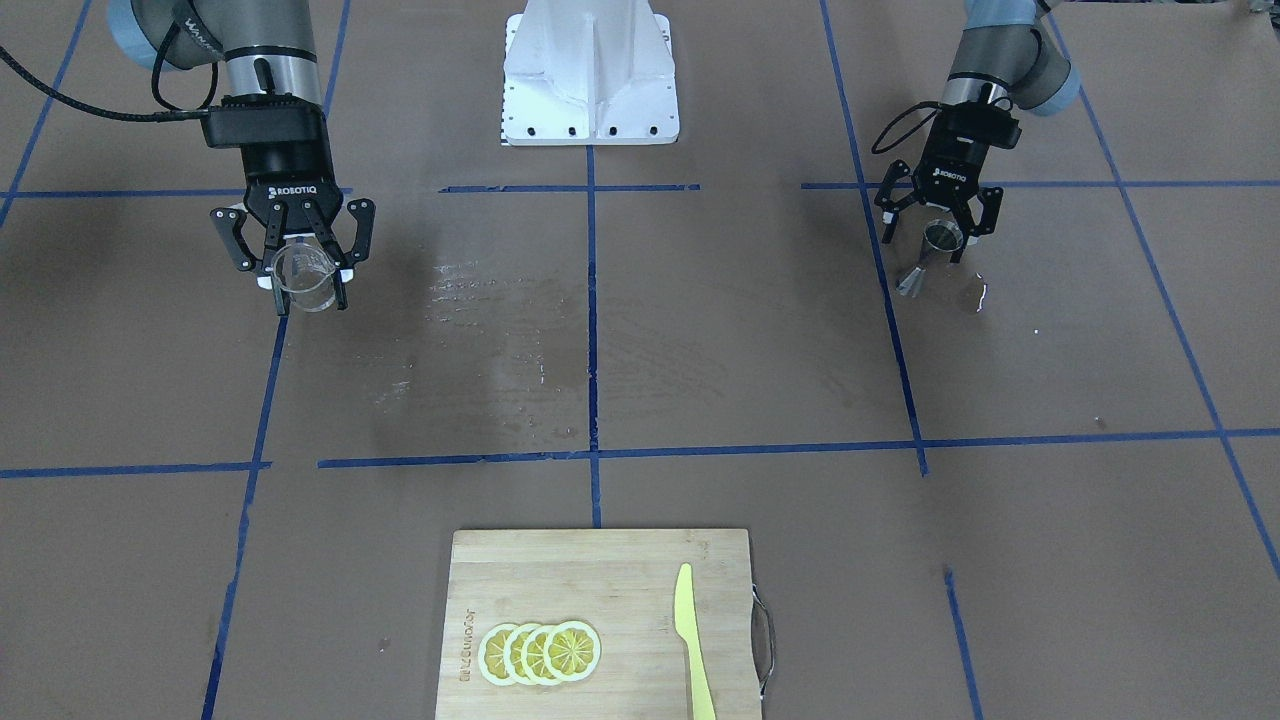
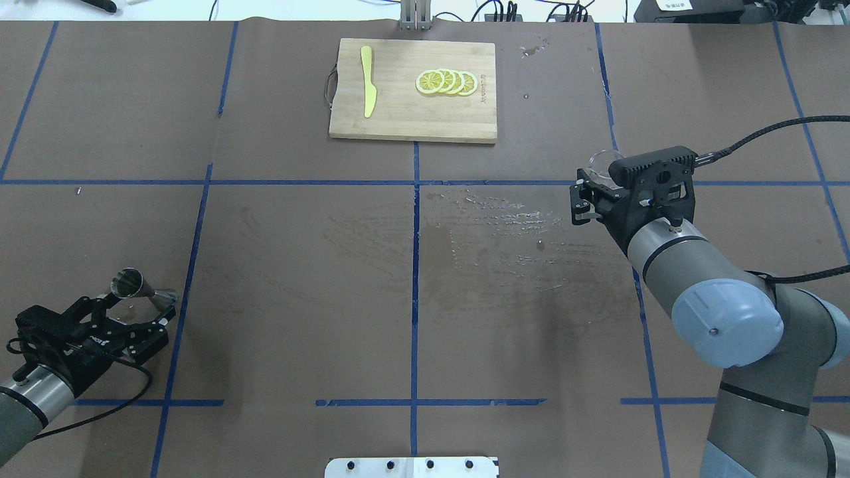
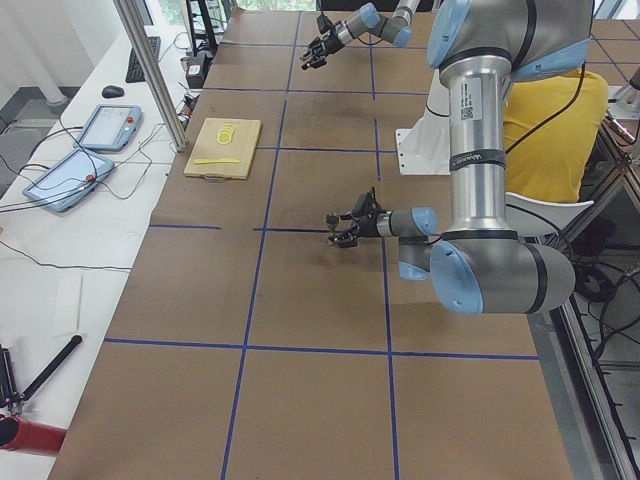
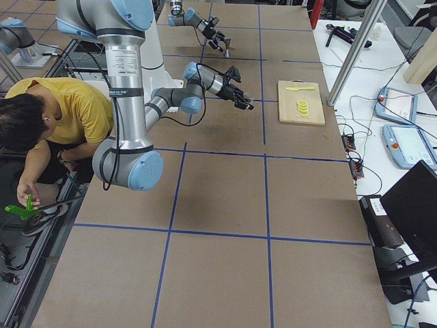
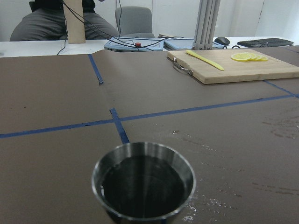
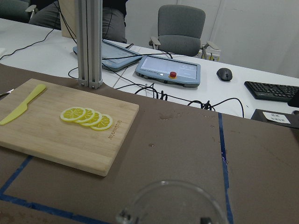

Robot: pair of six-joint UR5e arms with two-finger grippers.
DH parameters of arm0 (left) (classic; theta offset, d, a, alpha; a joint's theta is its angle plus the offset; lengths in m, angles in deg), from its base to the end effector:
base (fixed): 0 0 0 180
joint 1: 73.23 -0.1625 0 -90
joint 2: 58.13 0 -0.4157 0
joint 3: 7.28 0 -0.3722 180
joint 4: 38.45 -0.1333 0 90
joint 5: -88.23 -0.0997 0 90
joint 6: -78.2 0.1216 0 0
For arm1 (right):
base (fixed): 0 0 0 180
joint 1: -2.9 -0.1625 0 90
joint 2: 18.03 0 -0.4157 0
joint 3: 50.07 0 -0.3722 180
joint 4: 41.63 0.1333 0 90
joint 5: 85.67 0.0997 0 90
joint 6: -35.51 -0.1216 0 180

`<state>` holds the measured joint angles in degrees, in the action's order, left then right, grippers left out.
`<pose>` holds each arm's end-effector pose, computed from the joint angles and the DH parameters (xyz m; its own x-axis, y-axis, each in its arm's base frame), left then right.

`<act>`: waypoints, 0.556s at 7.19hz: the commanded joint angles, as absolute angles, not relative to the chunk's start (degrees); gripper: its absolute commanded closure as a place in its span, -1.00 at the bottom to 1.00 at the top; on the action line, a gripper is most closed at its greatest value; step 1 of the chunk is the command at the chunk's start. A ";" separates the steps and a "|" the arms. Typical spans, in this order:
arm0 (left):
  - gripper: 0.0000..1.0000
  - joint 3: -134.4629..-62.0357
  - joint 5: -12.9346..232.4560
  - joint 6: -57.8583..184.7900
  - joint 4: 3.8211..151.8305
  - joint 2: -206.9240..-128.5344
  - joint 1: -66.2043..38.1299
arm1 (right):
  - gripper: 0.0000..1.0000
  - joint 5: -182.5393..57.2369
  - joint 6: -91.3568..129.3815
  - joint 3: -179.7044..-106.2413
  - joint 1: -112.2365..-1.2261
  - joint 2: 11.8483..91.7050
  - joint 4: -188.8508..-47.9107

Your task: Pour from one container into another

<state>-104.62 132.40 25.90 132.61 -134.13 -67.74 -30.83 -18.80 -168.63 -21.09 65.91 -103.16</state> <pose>0.3547 -0.2556 0.5358 0.6731 0.3634 -0.6441 0.4332 0.5122 0.7416 -0.3595 -0.3825 0.3205 0.8035 -0.1645 0.5722 -0.4098 0.5444 0.7319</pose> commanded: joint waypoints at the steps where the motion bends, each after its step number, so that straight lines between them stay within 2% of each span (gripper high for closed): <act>1: -1.00 -112.17 139.17 25.90 118.86 -132.41 -67.52 | 0.99 -30.83 -18.80 -168.63 -21.09 65.90 -103.16; 4: -1.00 -113.97 146.65 25.99 116.15 -128.38 -66.04 | 0.99 -30.83 -18.80 -168.63 -21.09 65.82 -103.16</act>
